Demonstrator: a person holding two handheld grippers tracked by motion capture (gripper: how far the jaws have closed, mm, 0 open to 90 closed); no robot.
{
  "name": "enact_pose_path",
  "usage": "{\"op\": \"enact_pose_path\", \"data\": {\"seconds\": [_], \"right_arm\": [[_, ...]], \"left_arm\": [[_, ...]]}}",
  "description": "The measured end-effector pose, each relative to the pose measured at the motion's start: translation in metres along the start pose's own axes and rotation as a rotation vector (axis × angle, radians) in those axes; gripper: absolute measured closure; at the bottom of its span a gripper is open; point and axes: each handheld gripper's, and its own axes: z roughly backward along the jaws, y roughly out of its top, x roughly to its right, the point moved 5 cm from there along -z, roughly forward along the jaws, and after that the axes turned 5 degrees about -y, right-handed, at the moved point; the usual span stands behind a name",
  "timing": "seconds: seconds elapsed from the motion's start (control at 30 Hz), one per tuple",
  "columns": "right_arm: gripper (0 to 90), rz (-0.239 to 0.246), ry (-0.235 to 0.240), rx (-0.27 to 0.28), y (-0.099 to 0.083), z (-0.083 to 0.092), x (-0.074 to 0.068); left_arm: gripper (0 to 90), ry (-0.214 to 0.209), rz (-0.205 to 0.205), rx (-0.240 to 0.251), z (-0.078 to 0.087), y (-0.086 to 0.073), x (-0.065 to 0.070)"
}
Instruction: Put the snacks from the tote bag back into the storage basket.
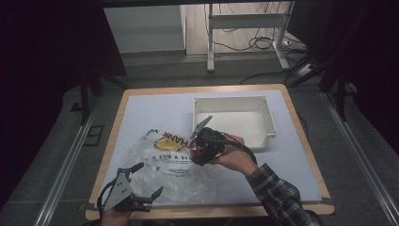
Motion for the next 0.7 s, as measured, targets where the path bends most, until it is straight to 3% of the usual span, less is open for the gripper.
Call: {"op": "enact_pose_path", "data": {"seconds": [0.7], "right_arm": [[25.7,-0.054,-0.056,-0.001,-0.014,0.015,0.034]], "left_arm": [[2.0,-0.003,0.017,0.012,0.001,0.001,0.000]]}}
